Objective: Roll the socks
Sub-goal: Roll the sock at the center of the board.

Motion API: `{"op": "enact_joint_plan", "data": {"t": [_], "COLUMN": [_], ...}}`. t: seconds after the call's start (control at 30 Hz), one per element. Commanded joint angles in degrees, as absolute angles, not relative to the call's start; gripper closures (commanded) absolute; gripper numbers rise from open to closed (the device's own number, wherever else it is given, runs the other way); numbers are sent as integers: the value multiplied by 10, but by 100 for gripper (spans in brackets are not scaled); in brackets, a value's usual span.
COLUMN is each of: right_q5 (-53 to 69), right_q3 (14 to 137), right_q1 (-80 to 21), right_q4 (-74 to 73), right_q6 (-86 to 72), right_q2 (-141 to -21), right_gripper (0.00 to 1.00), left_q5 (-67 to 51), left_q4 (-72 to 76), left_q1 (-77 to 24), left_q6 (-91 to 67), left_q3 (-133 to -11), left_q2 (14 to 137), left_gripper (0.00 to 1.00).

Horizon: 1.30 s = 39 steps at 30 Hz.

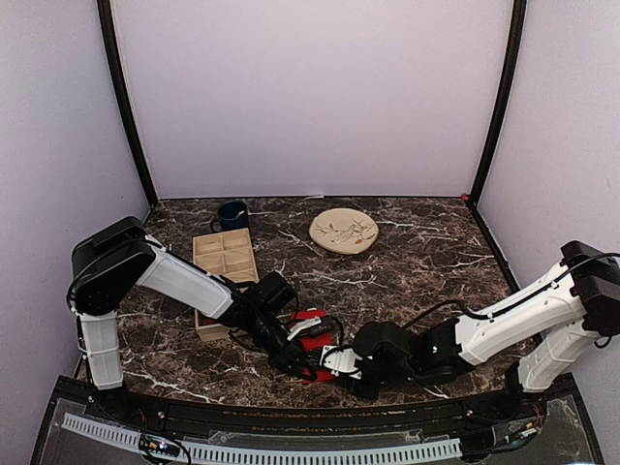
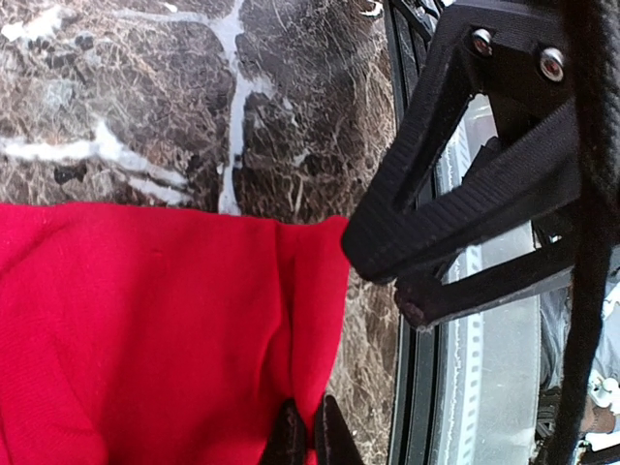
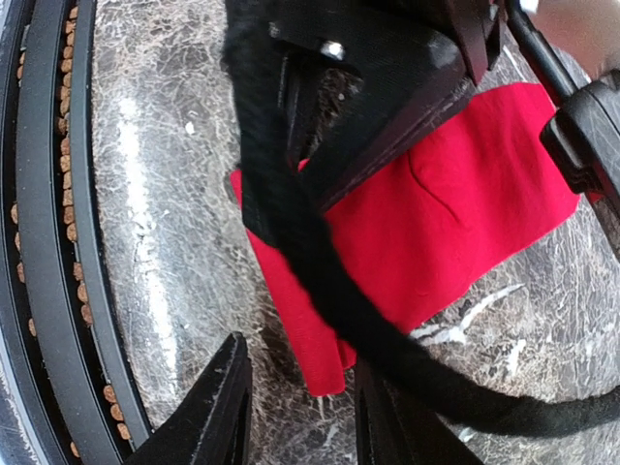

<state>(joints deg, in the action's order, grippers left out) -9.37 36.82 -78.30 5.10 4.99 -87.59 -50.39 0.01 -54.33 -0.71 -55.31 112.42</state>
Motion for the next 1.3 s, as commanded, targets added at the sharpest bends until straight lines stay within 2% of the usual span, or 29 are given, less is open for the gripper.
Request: {"op": "enact_joint_plan", "data": {"t": [0.0,1.27], "right_q5": [-104,-84], "right_q3": [384,424], "right_q1": [-794,-813], "right_q4": [45,15], "right_q6": [68,94], "right_q2": [-883,-948], "right_gripper": [67,72], "left_q5": [-514,-554], "left_q4": [-39,-54], "left_q1": [-538,-526], "left_q6": [-7,-4], "left_q3": [-544,-544], "left_q2": [1139,1156], "left_gripper": [100,100]}}
